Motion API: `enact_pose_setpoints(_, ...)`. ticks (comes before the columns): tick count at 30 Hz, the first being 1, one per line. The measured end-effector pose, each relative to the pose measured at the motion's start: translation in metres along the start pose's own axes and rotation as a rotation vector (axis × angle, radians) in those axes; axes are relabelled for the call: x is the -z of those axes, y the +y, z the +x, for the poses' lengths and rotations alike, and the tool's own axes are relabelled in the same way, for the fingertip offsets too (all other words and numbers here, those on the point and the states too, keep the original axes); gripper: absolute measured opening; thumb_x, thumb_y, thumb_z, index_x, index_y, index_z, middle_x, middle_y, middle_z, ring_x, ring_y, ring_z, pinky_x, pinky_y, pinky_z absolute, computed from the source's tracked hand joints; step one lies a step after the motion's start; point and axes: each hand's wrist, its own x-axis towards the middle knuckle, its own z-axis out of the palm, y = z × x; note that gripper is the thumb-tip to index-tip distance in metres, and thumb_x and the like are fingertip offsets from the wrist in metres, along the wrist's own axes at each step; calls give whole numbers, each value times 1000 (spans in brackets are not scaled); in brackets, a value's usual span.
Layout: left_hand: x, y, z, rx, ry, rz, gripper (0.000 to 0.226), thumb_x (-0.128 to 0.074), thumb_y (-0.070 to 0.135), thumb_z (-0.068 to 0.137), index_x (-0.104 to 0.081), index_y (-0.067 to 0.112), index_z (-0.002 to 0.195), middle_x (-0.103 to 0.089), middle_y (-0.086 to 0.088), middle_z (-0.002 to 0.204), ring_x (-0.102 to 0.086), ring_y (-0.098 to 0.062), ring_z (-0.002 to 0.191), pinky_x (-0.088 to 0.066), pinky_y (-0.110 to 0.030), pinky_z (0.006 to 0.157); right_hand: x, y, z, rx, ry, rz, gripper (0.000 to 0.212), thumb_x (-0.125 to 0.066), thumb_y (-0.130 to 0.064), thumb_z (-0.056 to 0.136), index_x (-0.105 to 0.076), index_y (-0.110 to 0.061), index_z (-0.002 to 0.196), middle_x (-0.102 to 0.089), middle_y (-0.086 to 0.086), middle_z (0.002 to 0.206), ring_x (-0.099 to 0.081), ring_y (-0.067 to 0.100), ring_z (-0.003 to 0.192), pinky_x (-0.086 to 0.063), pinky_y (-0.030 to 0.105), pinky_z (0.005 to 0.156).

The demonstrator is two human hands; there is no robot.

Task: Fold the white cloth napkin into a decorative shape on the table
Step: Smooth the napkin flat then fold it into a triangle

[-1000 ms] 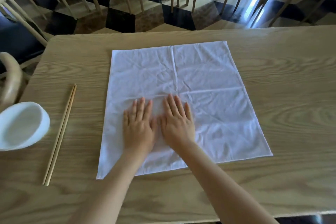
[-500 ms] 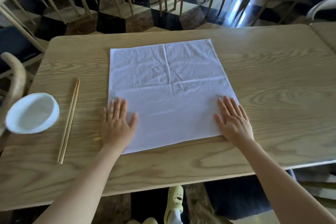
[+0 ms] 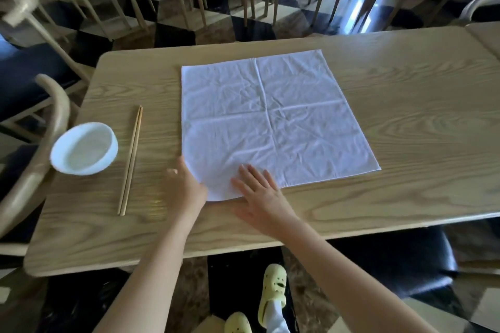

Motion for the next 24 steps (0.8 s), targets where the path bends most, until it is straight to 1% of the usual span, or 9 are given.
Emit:
enact_pose_setpoints(3,14,12,0,136,-182,-394,52,-54,-3,77,-45,15,125,-57,-9,77,-50,-26,55,-40,-28,54,-8,-11,6,-80,121,85,57,-61,-35,77,-51,-11,127,-41,11,145,-27,26,138,-12,45,116)
enact_pose_setpoints(4,20,18,0,159,-233,-513,46,-55,-4,78,-49,16,119,-55,-7,75,-47,-23,50,-41,-27,54,-5,-14,10,-81,181,95,49,-58,-36,75,-59,-10,117,-55,11,131,-41,28,128,-25,45,112)
enact_pose_setpoints(6,30,33,4,141,-293,-628,29,-57,-4,80,-61,16,101,-55,-6,84,-49,-20,51,-46,-26,57,4,-17,18,-88,306,152,31,-52,-31,75,-67,-11,93,-68,6,94,-58,29,96,-44,36,88)
enact_pose_setpoints(8,38,50,14,93,-321,-700,23,-60,-3,82,-63,19,87,-57,-10,93,-57,-16,59,-49,-20,54,18,-15,27,-163,408,234,14,-56,-18,78,-63,-8,72,-64,9,71,-56,30,75,-46,36,66)
enact_pose_setpoints(11,46,80,31,-59,-474,-812,19,-64,2,83,-63,16,96,-61,-13,99,-64,-17,79,-52,-18,59,45,-3,40,-306,481,381,33,-58,-11,83,-41,-13,56,-48,5,61,-42,24,63,-27,32,55)
enact_pose_setpoints(13,49,98,44,-197,-615,-754,33,-66,6,82,-60,16,112,-62,-8,103,-64,-15,93,-54,-23,71,63,8,50,-381,479,469,43,-56,-12,85,-26,-17,54,-35,-3,56,-32,17,55,-19,31,52)
enact_pose_setpoints(16,42,132,70,-354,-593,-539,39,-64,2,83,-58,16,119,-66,-8,104,-65,-13,95,-55,-23,79,89,32,64,-464,508,568,34,-55,-13,85,-35,-10,58,-32,-3,53,-29,12,49,-25,24,47)
enact_pose_setpoints(20,12,184,104,-483,-371,-381,17,-56,9,89,-65,19,100,-69,0,80,-67,-11,75,-53,-18,67,118,74,84,-515,616,629,13,-56,-18,88,-54,-15,76,-51,-10,58,-46,4,53,-35,12,49)
enact_pose_setpoints(24,-29,235,138,-604,-312,-268,11,-55,17,91,-66,16,91,-61,8,71,-58,-9,61,-45,-15,54,137,123,109,-558,685,589,20,-54,-19,89,-58,-4,75,-57,3,65,-47,13,59,-33,19,49)
